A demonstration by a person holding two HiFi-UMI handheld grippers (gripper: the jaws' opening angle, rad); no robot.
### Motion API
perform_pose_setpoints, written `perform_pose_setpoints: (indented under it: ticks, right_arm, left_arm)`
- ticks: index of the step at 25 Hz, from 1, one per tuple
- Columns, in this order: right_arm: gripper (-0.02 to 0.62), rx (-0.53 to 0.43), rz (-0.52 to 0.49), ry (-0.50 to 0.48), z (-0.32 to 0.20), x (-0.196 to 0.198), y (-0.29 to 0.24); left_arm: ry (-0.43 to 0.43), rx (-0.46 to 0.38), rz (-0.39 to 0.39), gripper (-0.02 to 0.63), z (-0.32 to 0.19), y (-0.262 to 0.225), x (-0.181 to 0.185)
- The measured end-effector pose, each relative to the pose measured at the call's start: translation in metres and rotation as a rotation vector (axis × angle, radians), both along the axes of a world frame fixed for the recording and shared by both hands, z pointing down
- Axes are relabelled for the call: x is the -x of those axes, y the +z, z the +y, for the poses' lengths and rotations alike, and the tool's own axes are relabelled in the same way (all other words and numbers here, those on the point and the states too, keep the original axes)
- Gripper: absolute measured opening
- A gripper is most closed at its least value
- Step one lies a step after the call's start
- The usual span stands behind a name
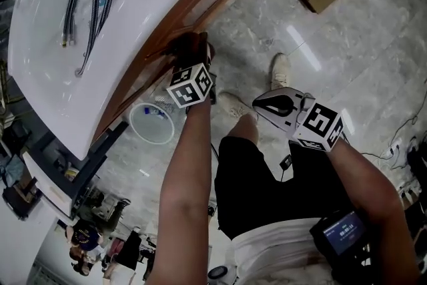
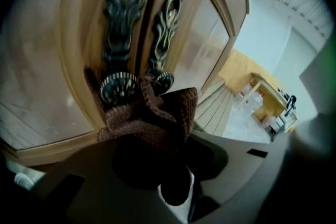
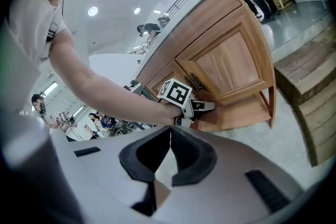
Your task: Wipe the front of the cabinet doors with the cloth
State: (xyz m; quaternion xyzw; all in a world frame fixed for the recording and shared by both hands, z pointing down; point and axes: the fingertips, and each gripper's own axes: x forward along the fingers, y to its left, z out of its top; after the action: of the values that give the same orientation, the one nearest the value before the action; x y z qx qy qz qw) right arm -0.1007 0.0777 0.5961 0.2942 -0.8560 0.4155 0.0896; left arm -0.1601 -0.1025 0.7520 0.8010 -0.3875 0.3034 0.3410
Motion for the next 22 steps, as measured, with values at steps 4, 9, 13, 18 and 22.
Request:
perform_pose_setpoints:
  ticks: [4, 9, 13, 18, 22]
  right_arm:
    - [0.014, 0.008, -0.021, -0.024, -0.005, -0.004, -0.016]
    - [0.014, 0.022, -0.052, -0.062, -0.002, -0.002, -0.029]
    - [0.014, 0.021, -0.052, -0.081, -0.011, -0.02, -0.032]
    - [0.014, 0.022, -0.031, -0.071, -0.021, -0.049, -0.035]
    - [0.014, 0.016, -0.008, -0.082, -0.024, -0.05, -0.036]
  left_arm:
    - [-0.065, 0.004, 0.046, 0.121, 0.001, -0.042, -0.006]
    - [-0.074, -0.004, -0.015, 0.121, 0.015, -0.079, 0.007]
    - [-0.108, -0.044, -0.01, 0.121, 0.016, -0.107, 0.007]
    - [-0.245, -0.088, 0.047, 0.117, 0.016, -0.149, 0.006]
    - [-0.286, -0.122, 0.036, 0.118, 0.016, -0.166, 0.013]
